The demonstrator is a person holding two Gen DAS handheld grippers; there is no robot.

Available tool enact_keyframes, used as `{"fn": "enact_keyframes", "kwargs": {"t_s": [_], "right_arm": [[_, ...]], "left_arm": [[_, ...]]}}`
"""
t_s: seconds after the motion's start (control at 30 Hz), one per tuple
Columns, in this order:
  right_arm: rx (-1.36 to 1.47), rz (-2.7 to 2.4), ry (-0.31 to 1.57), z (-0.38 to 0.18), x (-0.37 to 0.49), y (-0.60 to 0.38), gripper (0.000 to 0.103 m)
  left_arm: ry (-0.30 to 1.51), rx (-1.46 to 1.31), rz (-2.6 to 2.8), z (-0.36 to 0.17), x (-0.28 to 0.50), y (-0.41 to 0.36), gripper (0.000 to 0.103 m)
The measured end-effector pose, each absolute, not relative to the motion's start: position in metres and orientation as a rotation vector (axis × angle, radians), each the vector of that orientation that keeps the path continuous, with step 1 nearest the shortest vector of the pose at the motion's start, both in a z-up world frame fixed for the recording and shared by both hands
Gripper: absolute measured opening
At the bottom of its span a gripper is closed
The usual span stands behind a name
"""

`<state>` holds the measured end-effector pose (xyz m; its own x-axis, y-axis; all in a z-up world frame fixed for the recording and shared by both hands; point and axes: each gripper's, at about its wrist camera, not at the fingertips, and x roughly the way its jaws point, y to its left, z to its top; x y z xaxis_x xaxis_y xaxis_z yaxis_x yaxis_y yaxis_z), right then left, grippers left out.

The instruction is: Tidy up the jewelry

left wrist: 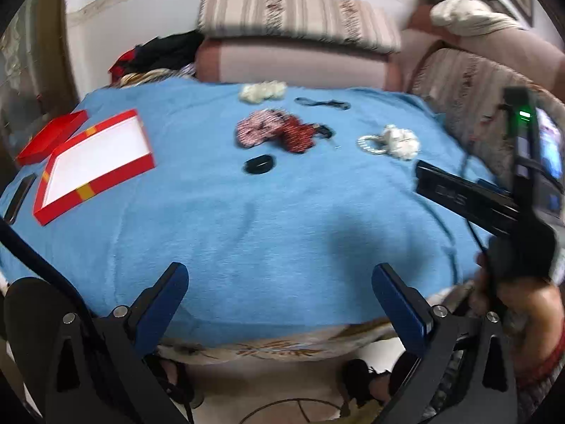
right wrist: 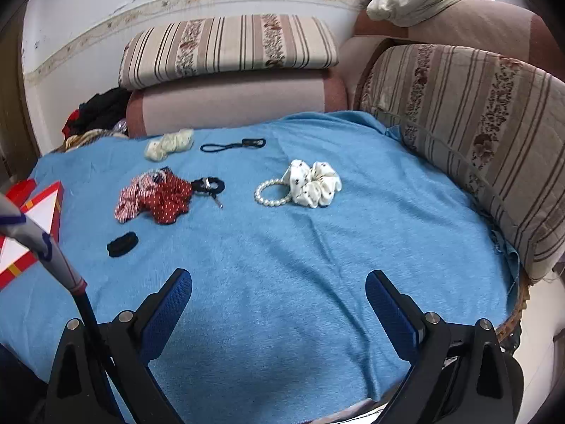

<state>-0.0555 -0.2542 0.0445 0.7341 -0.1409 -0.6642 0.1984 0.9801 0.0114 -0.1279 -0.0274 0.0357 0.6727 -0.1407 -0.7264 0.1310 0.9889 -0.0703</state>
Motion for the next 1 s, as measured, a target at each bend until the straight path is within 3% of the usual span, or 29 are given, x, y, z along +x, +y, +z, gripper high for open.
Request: {"fn": "enact_keyframes", "kwargs": {"t_s": [0.43, 0.6, 0.83, 0.93, 1.0], "right_arm": [[0.07, -0.196, 0.687, 0.064, -0.076, -0.253, 0.1], [0.064, -0.173, 0.688, 0.064, -0.071, -0.244, 0.101], [0.018, -0.11, 0.73, 0.043, -0.044, -0.227, 0.101], [0.001, -0.106, 0.758, 0.027, -0.037, -0.225, 0.101], [-0.009, -0.111, 0.777, 0.018, -0.033, -0.226, 0.101]], "left_arm": [[0.74, 0.006, -0.137, 0.063, -0.122, -0.018, 0.103], [0.753, -0.03, -0.009, 0.066, -0.062, 0.043, 0.103], [0.862, -0.018, 0.144, 0.028, 0.048, 0.128, 0.103], [0.93, -0.053, 0.123, 0.007, 0.085, 0.144, 0.096], [0.982, -0.028, 0.093, -0.007, 0.111, 0.14, 0.085]]}}
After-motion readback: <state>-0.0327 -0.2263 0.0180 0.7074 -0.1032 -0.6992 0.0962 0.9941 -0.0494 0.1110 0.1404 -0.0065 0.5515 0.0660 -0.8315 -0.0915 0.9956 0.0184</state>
